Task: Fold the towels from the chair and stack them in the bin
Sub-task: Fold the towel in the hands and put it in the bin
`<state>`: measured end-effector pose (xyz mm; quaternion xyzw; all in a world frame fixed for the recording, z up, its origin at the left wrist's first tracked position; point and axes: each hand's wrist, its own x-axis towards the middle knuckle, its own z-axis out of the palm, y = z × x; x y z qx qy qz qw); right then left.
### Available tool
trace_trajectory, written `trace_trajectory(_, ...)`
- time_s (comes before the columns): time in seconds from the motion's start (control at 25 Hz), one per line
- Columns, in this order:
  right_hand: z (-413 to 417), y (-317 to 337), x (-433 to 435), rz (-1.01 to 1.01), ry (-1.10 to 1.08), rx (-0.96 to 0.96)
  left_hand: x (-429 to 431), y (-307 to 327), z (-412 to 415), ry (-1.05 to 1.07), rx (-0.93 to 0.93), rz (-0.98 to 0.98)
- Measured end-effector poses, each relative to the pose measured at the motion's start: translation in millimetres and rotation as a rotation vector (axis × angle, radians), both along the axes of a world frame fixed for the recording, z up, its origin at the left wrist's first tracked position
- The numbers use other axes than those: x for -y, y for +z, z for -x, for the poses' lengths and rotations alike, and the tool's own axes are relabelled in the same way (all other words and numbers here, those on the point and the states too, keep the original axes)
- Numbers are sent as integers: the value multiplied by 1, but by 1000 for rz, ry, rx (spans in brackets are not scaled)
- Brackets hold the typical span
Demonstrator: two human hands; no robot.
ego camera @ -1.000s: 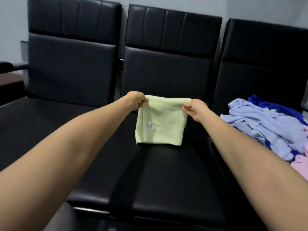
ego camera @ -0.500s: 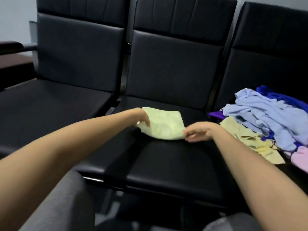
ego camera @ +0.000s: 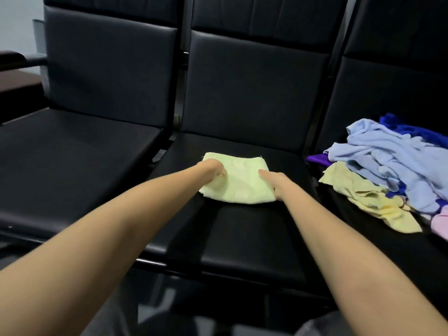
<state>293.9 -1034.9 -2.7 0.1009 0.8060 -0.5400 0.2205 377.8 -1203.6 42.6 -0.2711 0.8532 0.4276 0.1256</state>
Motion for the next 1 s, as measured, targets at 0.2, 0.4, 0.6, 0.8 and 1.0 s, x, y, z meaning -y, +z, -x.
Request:
trace_trajectory(0.2, -13, 0, -6, 36, 2, 12, -7, -6, -3, 172, -53, -113)
trace_trajectory(0.4, -35, 20, -24, 147, -79, -18, -21, 1, -4, 260, -142, -390)
trace_trajectory(0.6, -55, 38, -77, 244, -168, -113, -61, 23, -10, 185, -126, -601)
trace_trajectory(0.8, -81, 45, -157, 277, -256, -212, -141, 42, -22, 31, -122, -691)
trace_trajectory(1.0, -124, 45, -266, 173, -415, -329, -246, 39, -36, -169, -64, -661)
